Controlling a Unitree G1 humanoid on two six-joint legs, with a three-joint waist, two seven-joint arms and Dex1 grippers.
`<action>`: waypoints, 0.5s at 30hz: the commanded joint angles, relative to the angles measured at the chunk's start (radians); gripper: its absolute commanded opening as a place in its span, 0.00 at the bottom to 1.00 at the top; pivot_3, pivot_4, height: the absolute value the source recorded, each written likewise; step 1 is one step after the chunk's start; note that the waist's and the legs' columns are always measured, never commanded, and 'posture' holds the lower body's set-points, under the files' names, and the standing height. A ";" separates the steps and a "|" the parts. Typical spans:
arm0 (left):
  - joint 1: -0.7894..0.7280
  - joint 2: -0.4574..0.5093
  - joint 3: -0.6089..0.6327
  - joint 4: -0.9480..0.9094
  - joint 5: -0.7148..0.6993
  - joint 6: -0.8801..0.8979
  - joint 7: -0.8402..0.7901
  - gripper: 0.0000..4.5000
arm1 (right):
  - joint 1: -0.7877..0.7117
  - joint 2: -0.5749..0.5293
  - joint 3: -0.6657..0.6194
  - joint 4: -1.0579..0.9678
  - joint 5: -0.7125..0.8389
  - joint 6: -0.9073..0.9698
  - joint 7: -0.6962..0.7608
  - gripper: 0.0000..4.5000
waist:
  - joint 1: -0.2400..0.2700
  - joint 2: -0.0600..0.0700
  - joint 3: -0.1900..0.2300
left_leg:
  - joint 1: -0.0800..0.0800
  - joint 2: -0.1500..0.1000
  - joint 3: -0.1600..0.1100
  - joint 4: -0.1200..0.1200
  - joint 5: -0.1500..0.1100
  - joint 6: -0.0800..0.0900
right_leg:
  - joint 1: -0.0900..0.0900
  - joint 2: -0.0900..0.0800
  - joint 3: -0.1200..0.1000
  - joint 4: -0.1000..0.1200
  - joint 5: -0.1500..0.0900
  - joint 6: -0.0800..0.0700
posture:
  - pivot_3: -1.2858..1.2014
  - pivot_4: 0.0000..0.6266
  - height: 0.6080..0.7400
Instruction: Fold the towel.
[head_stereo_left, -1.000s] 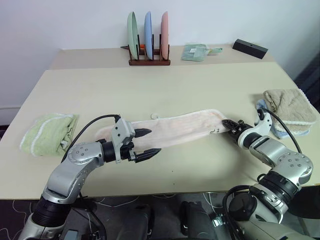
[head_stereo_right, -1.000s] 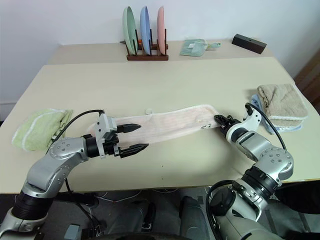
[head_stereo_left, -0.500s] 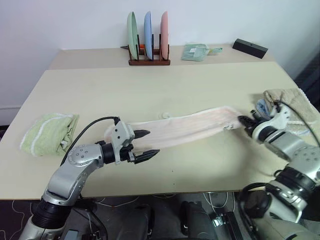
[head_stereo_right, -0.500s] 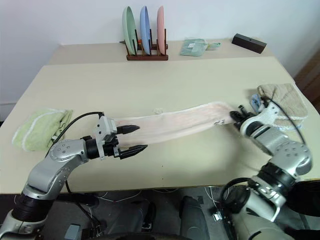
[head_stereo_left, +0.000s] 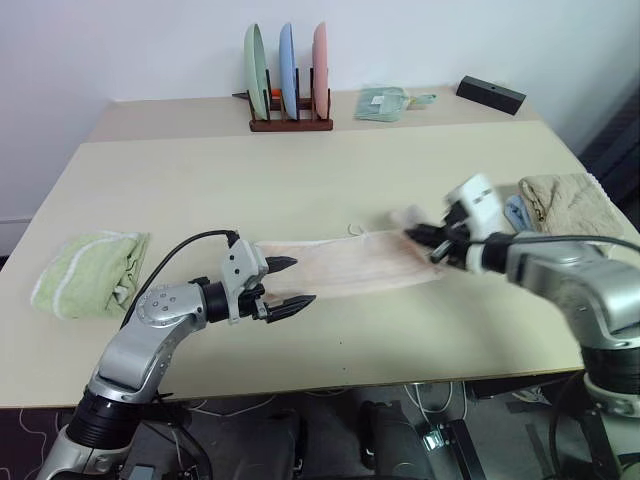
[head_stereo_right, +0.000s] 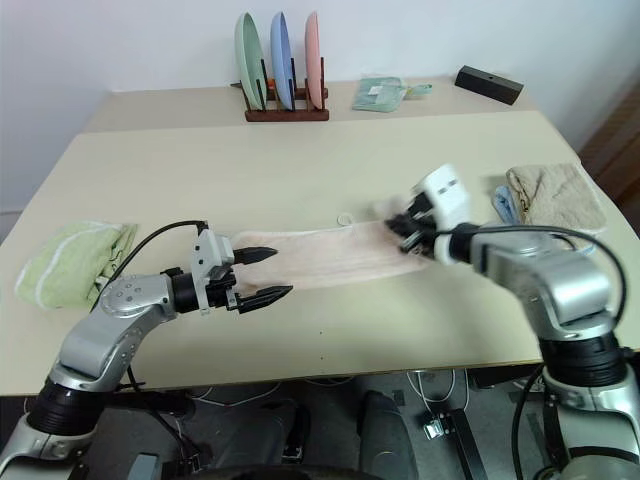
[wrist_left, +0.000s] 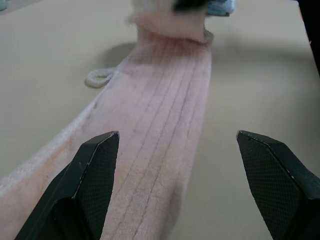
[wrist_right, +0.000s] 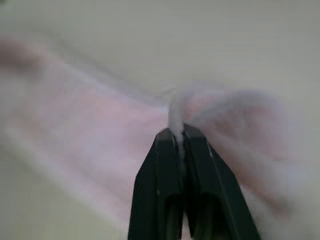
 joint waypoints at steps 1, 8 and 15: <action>-0.005 -0.003 0.008 -0.027 0.009 -0.023 0.009 0.85 | -0.011 0.033 0.082 0.013 -0.103 -0.076 0.006 0.01 | 0.004 0.000 0.000 | 0.000 0.000 0.000 0.000 0.000 -0.001 | 0.000 0.000 0.000 0.000 0.000 0.000 | 0.52 0.24 1.00; 0.012 0.004 0.019 -0.047 0.008 -0.016 0.024 0.85 | 0.004 0.053 0.153 0.063 -0.217 -0.166 0.053 0.07 | 0.017 0.000 0.000 | 0.000 -0.001 0.000 0.000 0.003 -0.005 | -0.001 0.000 0.001 0.000 0.000 0.000 | 0.52 0.24 1.00; 0.027 0.010 0.027 -0.065 0.001 -0.002 0.033 0.85 | 0.037 0.024 0.006 0.001 -0.147 -0.271 0.184 0.73 | 0.018 0.000 0.000 | -0.001 -0.001 0.000 0.000 0.002 -0.004 | -0.001 0.000 0.001 0.000 0.000 0.000 | 0.52 0.24 1.00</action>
